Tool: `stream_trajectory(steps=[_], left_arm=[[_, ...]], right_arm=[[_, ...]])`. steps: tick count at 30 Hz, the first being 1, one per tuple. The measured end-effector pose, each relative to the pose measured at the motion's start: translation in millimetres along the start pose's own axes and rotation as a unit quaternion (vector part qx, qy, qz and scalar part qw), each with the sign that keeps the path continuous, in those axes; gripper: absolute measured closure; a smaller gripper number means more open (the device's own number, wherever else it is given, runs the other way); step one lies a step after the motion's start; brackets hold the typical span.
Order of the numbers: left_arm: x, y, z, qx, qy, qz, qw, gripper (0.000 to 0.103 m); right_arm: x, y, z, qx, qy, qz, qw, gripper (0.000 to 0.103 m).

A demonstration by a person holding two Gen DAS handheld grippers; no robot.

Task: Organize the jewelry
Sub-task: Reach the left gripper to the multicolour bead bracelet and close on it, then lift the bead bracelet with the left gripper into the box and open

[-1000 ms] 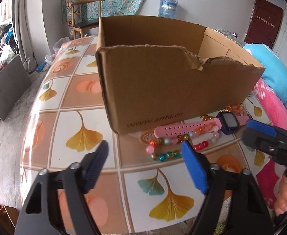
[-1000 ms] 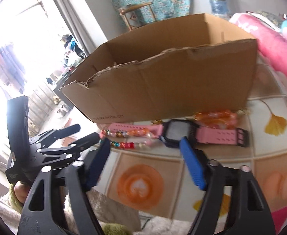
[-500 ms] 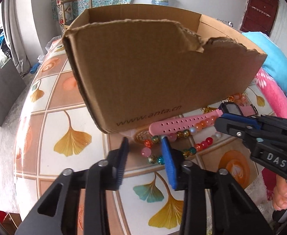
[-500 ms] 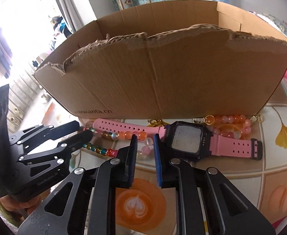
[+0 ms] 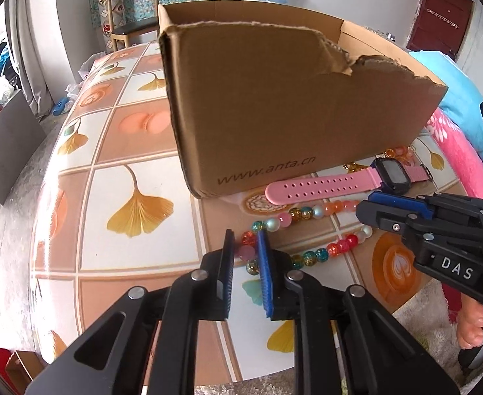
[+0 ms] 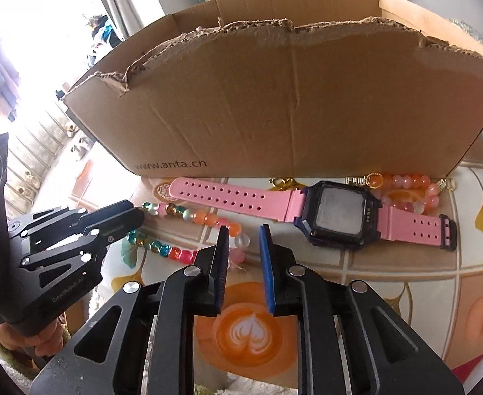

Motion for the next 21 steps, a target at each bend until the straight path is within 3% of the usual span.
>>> stream_trajectory(steps=[7,11,15,21], left_arm=[[11,2,3,-0.005,0.019,0.017,0.9997,0.086],[10,4,4,-0.021,0.032,0.018,0.9991,0.086],[9,5,2,-0.04,0.039,0.018,0.9983,0.093],[9,7,-22,-0.062,0.026,0.004,0.9977,0.093]], right_arm=[[23,2,15,0.005,-0.038,-0.056,0.998,0.086],[37,1,25,-0.002,-0.047,-0.075,0.996,0.095],[42,-3,23,-0.012,-0.029,-0.06,0.998,0.096],[41,1,-8,-0.043,-0.016,-0.058,0.997,0.096]])
Point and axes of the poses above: each gripper's, at about its wrist camera, not at the fingertips, and z roughly the way its jaws point, x to its left, y to its top, the point moved 9 cm from there along z, roughly the way its jaws point, and after that the axes turned 14 degrees about y, right-handed, at the moved point
